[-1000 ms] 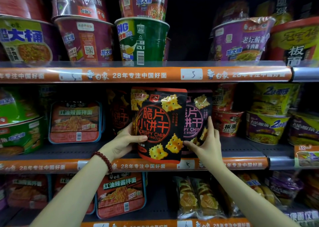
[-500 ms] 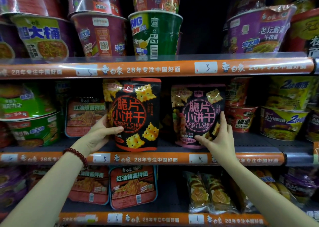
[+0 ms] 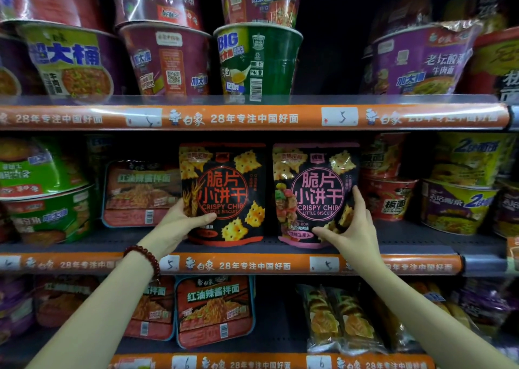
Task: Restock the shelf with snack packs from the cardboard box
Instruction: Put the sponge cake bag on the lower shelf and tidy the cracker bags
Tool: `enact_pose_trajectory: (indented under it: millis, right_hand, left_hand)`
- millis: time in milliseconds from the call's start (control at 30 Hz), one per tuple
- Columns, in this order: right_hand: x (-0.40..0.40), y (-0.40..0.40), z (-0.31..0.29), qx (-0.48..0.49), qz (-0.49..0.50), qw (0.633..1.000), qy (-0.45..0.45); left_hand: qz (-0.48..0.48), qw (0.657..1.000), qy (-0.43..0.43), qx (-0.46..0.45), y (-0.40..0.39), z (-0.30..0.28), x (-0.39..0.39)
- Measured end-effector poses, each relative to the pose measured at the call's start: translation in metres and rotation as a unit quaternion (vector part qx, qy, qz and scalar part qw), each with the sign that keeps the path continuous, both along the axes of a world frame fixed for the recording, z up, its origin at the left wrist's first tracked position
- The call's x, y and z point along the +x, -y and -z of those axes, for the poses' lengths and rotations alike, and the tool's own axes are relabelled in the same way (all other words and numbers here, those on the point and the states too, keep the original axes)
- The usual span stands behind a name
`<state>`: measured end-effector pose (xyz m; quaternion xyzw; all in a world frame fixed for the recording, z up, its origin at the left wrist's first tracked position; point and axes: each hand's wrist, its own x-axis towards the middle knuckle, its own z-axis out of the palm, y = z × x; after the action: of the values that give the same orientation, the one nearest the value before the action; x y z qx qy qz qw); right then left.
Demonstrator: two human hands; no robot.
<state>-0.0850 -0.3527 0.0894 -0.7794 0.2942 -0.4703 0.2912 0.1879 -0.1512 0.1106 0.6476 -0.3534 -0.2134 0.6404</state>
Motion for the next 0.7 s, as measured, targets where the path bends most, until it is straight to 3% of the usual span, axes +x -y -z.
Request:
enact_pose_trajectory:
  millis: [167,533,700]
  right_hand:
    - [0.008,-0.006,0.0,-0.012,-0.01,1.0,-0.006]
    - [0.006,0.0,0.003,-0.015,-0.023,1.0,-0.004]
    - [0.005,-0.004,0.005,-0.019,-0.018,1.0,0.0]
  left_hand:
    - [-0.01,0.998,0.052,0.035,0.004,-0.001,-0.004]
    - [-0.009,0.995,0.078,0.067,-0.004,-0.004,-0.009]
    - [-0.052,0.987,0.139,0.063,-0.003,-0.001,-0.019]
